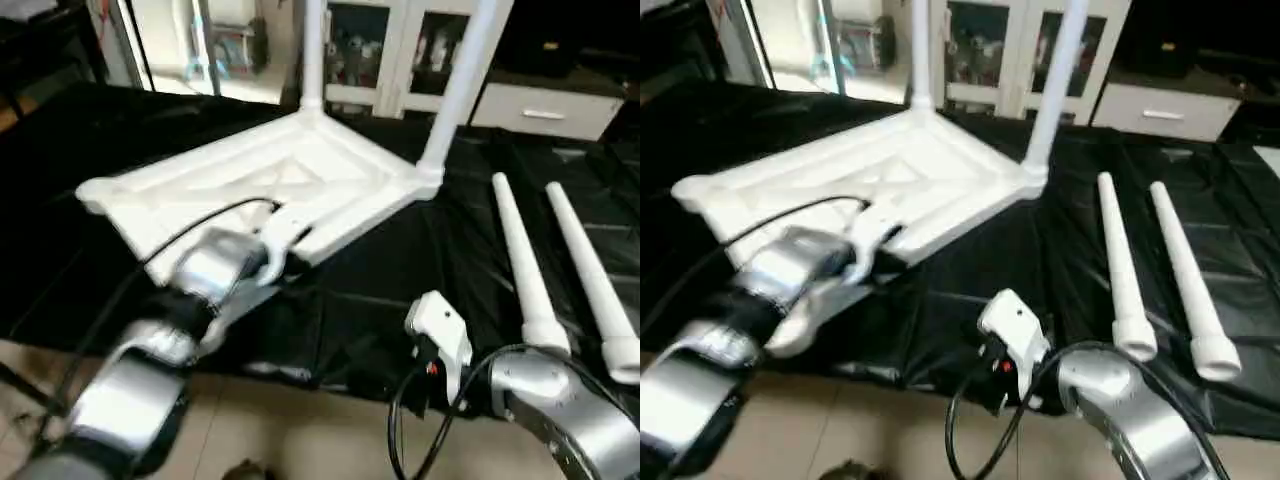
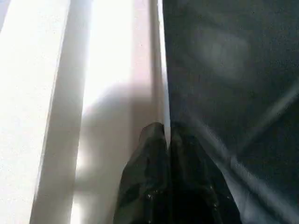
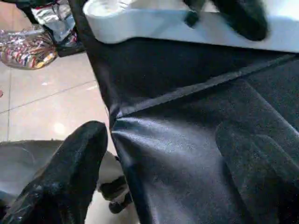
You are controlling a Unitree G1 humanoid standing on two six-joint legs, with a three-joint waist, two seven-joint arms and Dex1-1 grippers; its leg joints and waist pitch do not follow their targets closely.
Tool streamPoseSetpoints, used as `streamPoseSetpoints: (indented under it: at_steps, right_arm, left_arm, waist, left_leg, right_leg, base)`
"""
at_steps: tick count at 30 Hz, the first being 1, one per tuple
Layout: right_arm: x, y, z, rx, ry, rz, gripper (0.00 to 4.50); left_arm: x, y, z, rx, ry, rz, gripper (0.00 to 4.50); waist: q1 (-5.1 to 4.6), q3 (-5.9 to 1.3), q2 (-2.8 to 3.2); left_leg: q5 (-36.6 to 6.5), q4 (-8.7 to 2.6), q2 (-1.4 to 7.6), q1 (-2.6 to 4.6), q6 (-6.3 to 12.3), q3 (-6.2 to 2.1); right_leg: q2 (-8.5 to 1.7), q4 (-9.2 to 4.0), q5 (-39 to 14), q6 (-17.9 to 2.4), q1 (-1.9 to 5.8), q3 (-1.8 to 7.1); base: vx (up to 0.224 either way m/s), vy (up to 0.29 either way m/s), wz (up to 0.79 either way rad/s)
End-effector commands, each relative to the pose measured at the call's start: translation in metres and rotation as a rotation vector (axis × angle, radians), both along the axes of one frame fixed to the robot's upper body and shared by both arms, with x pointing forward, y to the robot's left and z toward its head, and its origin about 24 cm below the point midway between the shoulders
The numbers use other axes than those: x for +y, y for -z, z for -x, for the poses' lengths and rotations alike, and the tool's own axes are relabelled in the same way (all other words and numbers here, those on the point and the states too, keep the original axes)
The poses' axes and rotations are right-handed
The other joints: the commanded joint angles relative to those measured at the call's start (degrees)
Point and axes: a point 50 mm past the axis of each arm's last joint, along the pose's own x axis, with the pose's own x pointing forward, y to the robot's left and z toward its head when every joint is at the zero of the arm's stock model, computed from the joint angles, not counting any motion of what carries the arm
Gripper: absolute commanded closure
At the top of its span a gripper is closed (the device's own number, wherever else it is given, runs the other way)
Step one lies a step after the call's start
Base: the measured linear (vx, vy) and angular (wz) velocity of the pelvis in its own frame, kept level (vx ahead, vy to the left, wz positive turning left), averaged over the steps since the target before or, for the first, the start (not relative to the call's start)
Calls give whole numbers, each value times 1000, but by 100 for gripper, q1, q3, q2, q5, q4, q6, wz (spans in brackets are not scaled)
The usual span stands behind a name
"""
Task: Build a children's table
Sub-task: Rotate table base
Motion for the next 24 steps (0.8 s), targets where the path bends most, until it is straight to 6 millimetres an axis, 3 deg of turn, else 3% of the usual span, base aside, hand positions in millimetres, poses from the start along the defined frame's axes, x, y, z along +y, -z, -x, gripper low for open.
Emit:
streamPoseSetpoints:
  at_steps: [1, 3, 7, 11, 13, 16, 17, 19, 23, 24]
  right_arm:
    - [-2, -5, 0, -27, 5, 10, 43]
    - [-1, -4, 0, -28, 4, 13, 43]
    - [0, -5, 0, -30, 4, 16, 43]
    - [0, -5, -1, -32, 7, 19, 43]
    - [-1, -5, -3, -34, 10, 21, 43]
    - [-1, -7, -9, -46, 30, 10, 43]
    - [0, -7, -10, -48, 29, 6, 43]
    - [2, -9, -12, -52, 25, -2, 43]
    - [5, -10, -16, -66, 32, -13, 43]
    - [5, -10, -18, -69, 35, -16, 43]
  left_arm:
    - [-23, -22, -9, -107, 21, 84, 442]
    - [-32, -20, -9, -111, 25, 85, 442]
    - [-33, -20, -12, -119, 19, 88, 442]
    - [-26, -24, -18, -147, -28, 103, 391]
    - [-23, -26, -21, -156, -50, 111, 381]
    - [-16, -35, -24, -164, -64, 141, 359]
    - [-14, -37, -25, -166, -66, 151, 341]
    - [-8, -43, -25, -172, -45, 162, 336]
    - [12, -55, -21, -194, 37, 158, 302]
    - [21, -59, -17, -199, 71, 148, 293]
  waist:
    - [-21, -409, 1]
    - [-32, -416, -2]
    - [-35, -433, -14]
    - [-31, -438, -37]
    - [-46, -419, -37]
    - [-60, -392, -94]
    - [-71, -386, -78]
    - [-78, -384, -88]
    - [-110, -387, -88]
    - [-101, -400, -69]
  left_leg:
    - [-1864, -443, 328, 203, -88, -211]
    - [-1633, -454, 330, 128, -16, -223]
    - [-1424, -427, 324, 116, 125, -214]
    - [-1312, -417, 338, 125, 222, -204]
    - [-1400, -431, 343, 117, 208, -207]
    - [-1529, -435, 331, 119, 182, -200]
    - [-1545, -441, 323, 104, 154, -209]
    - [-1595, -444, 338, 137, 126, -206]
    - [-1458, -470, 355, 93, 94, -208]
    - [-1429, -470, 374, 114, 70, -222]
  right_leg:
    - [-375, -498, -1738, -944, 152, 241]
    - [-372, -445, -1402, -1016, 207, 234]
    - [-379, -417, -1143, -1100, 220, 231]
    - [-384, -382, -945, -1249, 222, 223]
    - [-386, -390, -1019, -1263, 224, 222]
    - [-402, -421, -1421, -1177, 214, 220]
    - [-413, -430, -1594, -1131, 223, 216]
    - [-415, -448, -1764, -1076, 189, 224]
    - [-409, -394, -1534, -1151, 199, 226]
    - [-422, -369, -1473, -1171, 199, 224]
  base:
    - [0, 0, 0]
    - [0, 0, 0]
    - [0, 0, 0]
    - [0, 0, 0]
    - [0, 0, 0]
    - [0, 0, 0]
    - [0, 0, 0]
    - [0, 0, 0]
    - [0, 0, 0]
    - [0, 0, 0]
